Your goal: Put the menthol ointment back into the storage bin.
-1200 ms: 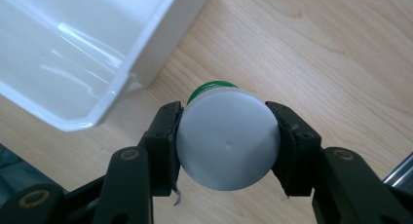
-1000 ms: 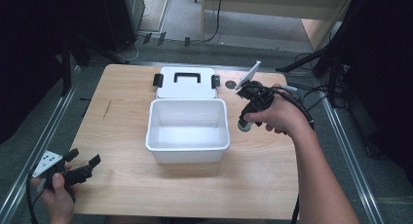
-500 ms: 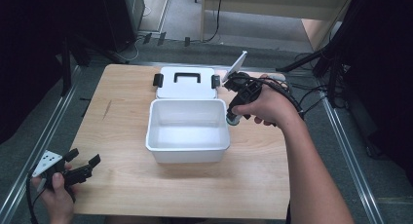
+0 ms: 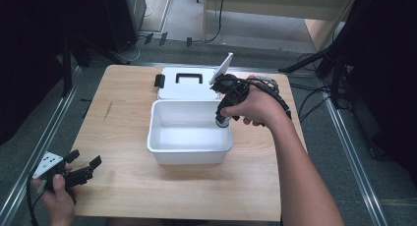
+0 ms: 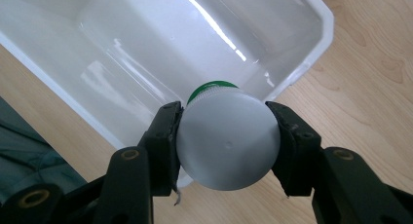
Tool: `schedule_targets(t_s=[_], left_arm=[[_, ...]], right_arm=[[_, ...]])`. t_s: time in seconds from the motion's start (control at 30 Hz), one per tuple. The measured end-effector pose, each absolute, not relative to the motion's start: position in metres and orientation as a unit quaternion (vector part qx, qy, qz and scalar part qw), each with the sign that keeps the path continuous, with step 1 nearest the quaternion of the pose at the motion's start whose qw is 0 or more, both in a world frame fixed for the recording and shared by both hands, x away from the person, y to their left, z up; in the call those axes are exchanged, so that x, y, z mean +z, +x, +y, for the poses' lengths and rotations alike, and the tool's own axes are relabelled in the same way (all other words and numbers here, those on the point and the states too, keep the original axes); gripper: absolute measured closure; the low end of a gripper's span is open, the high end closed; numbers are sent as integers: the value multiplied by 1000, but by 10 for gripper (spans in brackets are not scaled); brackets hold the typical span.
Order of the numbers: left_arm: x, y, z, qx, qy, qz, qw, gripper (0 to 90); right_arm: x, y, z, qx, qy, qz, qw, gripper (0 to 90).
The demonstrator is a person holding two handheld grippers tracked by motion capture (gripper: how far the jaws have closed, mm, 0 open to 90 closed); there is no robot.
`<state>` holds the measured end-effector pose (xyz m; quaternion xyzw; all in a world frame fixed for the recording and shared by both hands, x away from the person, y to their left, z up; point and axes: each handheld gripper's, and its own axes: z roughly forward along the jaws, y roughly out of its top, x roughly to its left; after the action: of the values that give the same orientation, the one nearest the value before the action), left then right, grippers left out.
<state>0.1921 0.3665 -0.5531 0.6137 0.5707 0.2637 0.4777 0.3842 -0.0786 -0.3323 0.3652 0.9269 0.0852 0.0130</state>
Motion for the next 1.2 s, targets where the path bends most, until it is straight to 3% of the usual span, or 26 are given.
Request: schedule_targets(t_s=[1.2], left_arm=[[-553, 192, 366, 264, 615, 570, 477, 86]], right_arm=[[-405, 392, -44, 70, 311, 948, -2, 516]])
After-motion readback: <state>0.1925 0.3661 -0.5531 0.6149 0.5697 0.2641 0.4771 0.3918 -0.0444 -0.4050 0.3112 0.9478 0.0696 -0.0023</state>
